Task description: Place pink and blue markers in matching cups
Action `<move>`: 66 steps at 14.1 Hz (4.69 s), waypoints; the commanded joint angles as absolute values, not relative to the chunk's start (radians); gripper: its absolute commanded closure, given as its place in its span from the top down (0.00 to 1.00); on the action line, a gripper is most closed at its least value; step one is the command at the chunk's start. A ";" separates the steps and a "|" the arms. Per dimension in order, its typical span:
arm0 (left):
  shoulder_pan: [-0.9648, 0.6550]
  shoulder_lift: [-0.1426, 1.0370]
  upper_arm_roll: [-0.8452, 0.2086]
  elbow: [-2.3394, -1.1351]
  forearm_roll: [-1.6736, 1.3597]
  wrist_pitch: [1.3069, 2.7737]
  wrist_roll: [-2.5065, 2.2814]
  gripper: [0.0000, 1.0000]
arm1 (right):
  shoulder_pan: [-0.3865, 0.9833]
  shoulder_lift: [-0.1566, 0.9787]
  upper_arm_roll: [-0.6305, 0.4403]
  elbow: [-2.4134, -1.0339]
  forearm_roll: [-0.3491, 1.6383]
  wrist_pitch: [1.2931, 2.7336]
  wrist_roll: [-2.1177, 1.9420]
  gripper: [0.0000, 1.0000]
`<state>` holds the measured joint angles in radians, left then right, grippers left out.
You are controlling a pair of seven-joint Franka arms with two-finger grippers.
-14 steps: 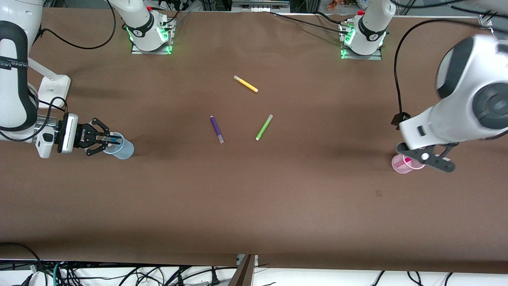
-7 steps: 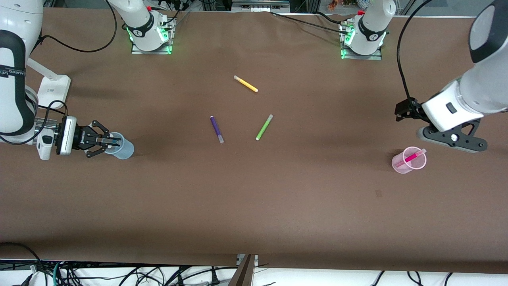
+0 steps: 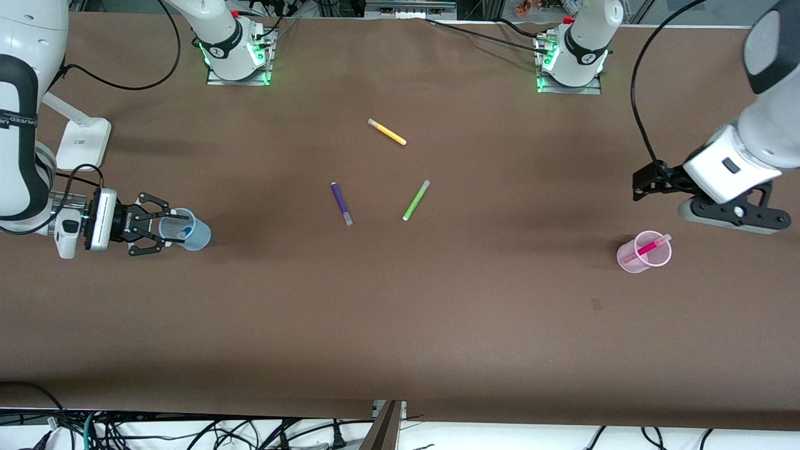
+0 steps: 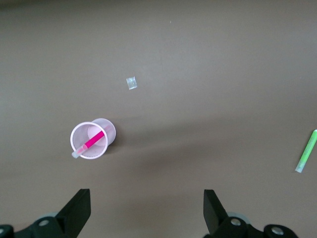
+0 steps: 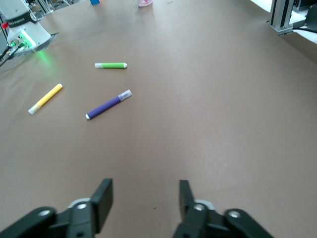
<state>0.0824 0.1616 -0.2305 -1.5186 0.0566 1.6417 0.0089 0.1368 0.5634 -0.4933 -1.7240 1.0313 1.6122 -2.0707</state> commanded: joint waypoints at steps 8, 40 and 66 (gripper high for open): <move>-0.020 0.031 -0.037 -1.637 -0.044 1.654 0.086 1.00 | 0.118 0.557 -0.515 -1.461 0.826 1.447 -1.394 1.00; -0.026 0.029 0.012 -1.628 -0.037 1.629 0.156 1.00 | 0.041 -0.074 -0.058 -1.661 0.000 1.368 -0.023 1.00; -0.028 0.035 0.011 -1.618 -0.046 1.624 0.149 1.00 | 0.037 -0.049 -0.058 -1.577 -0.040 1.359 -0.040 1.00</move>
<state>-0.0270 0.0460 0.0081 -1.6087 -0.0178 1.6189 0.1352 0.0419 -0.0581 -0.0623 -1.6008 -0.0368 1.3663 -0.0292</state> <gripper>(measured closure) 0.000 0.000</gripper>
